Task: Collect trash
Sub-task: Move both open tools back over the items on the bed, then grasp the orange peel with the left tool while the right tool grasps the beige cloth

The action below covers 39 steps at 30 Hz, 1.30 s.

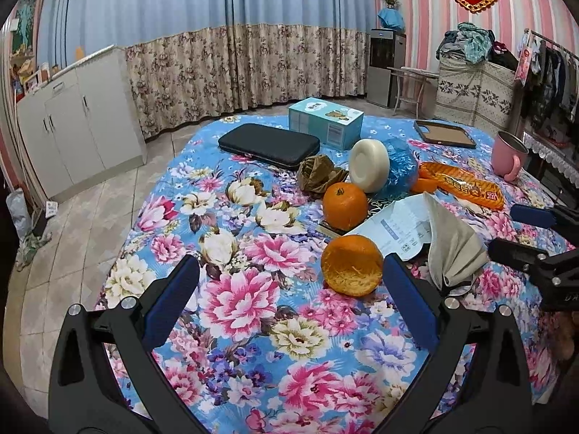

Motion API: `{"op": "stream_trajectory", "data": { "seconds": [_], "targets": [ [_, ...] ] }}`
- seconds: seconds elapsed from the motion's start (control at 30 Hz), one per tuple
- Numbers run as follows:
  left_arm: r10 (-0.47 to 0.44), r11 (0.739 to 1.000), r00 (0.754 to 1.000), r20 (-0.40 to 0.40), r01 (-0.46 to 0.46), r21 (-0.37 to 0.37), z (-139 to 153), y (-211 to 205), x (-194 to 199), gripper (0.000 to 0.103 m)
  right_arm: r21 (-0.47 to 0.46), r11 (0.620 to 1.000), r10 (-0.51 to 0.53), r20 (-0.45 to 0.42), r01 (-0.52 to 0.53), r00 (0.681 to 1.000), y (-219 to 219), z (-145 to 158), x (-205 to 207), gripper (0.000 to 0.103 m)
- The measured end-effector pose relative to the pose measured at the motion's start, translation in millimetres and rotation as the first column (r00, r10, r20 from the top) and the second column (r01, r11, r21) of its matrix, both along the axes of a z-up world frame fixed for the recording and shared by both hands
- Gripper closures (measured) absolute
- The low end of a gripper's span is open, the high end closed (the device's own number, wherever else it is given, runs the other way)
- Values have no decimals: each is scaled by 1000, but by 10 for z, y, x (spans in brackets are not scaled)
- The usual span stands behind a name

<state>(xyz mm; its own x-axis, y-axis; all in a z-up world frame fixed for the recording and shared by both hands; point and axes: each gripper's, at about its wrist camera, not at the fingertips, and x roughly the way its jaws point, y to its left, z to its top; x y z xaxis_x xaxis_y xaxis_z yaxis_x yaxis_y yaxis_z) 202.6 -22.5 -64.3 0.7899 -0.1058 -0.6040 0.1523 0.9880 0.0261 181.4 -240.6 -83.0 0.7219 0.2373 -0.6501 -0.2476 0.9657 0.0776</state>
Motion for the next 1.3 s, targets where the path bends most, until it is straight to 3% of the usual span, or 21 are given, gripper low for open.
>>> {"op": "stream_trajectory", "data": {
  "seconds": [0.2, 0.23, 0.33, 0.4, 0.67, 0.8, 0.93, 1.0, 1.1, 1.3],
  "targets": [
    [-31, 999, 999, -25, 31, -19, -64, -49, 74, 5, -5, 999, 34, -107, -34, 994, 172, -215, 318, 18],
    [-43, 999, 999, -22, 42, -12, -71, -77, 76, 5, 1, 999, 48, -121, -48, 992, 199, -259, 339, 28],
    [-83, 996, 996, -19, 84, 15, -107, -201, 96, 5, 11, 996, 93, -137, -92, 986, 252, -310, 346, 79],
    [-104, 994, 994, -33, 105, 15, -136, -256, 117, 5, 27, 994, 104, -119, -101, 987, 224, -256, 281, 91],
    [-100, 994, 994, -36, 102, 48, -170, -391, 237, 5, 34, 998, 50, -39, -49, 998, -186, -62, -45, 93],
    [-95, 992, 991, -98, 102, 74, -279, -445, 363, 8, 41, 999, 19, -27, -18, 999, -408, 6, -127, 93],
    [-130, 985, 984, -121, 142, 93, -321, -508, 350, 37, 41, 999, -5, -25, 6, 1000, -558, 30, -160, 93],
    [-150, 983, 979, -138, 163, 82, -343, -514, 349, 58, 48, 999, -13, -21, 14, 1000, -609, 44, -182, 93],
    [-153, 984, 980, -129, 163, 71, -326, -483, 318, 63, 50, 999, -21, -15, 22, 1000, -644, 53, -216, 93],
    [-124, 990, 989, -76, 129, 56, -196, -344, 167, 64, 64, 997, -39, 4, 39, 999, -733, 110, -349, 93]
  ]
}}
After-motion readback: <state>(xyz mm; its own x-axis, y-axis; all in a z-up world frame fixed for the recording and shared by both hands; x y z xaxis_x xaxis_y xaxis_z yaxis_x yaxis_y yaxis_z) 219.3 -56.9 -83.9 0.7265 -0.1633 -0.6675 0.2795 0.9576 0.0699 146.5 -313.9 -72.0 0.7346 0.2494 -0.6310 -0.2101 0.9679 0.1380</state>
